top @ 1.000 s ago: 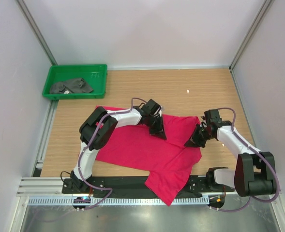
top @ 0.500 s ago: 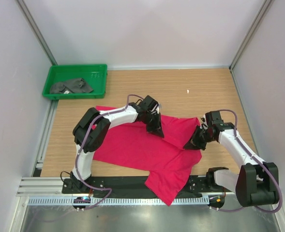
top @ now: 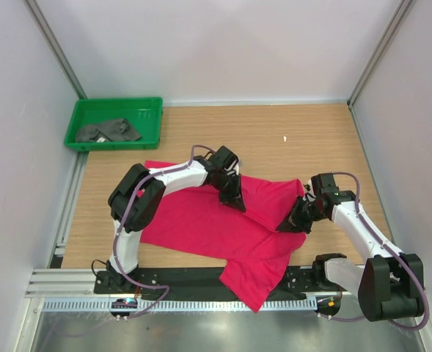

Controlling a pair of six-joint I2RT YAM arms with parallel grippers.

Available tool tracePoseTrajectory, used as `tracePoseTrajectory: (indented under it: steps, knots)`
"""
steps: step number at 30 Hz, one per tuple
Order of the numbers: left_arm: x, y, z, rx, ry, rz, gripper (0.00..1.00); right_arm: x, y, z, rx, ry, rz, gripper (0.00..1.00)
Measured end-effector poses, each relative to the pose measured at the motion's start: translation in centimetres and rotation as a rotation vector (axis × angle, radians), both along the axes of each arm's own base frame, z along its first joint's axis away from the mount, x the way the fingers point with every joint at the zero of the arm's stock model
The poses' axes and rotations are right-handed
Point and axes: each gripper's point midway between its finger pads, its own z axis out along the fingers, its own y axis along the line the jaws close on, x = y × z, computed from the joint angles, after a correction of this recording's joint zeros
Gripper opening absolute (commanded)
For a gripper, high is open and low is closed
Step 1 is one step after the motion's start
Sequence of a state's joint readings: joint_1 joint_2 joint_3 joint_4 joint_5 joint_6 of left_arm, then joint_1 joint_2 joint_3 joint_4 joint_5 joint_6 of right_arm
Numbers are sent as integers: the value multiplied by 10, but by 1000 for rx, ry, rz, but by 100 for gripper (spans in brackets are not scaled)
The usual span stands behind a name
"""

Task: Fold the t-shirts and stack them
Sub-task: Fold the tshirt

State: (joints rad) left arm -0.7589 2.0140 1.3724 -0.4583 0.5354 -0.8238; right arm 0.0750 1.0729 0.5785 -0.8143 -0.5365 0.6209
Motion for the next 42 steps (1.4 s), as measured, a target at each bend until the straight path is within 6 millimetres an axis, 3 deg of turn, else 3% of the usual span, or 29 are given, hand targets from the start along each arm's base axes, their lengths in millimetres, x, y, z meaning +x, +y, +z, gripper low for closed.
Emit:
tracePoseTrajectory:
  steps: [9, 15, 16, 18, 21, 24, 27, 30, 35, 42]
  knots:
    - [5, 2, 23, 1, -46, -22, 0, 8, 3, 16, 14, -8, 5, 2]
    - [29, -18, 46, -53, -83, -11, 24, 10, 3, 12, 13, 23, 12, 2]
    - [38, -26, 51, -72, -98, -9, 38, 12, 3, 9, 13, 27, 9, 2]
    - [55, -39, 60, -99, -144, -10, 47, 13, 4, 2, 15, 41, -2, 3]
    - [67, -42, 75, -110, -214, -11, 42, 12, 4, -4, 15, 60, -11, 3]
    - [60, -28, 81, -86, -256, -19, 41, 15, 3, -2, 4, 56, -9, 6]
    - [34, 1, 69, -42, -227, -30, 43, 22, 1, 0, -9, 36, -8, 8]
    - [16, 16, 46, -3, -153, -45, 45, 23, 0, 0, -16, 30, -10, 8]
    - [10, 19, 10, 41, -71, -59, 46, 22, 0, -2, -18, 32, -10, 7]
    - [2, 11, -13, 42, -26, -86, 41, 16, -1, -9, -19, 50, -11, 7]
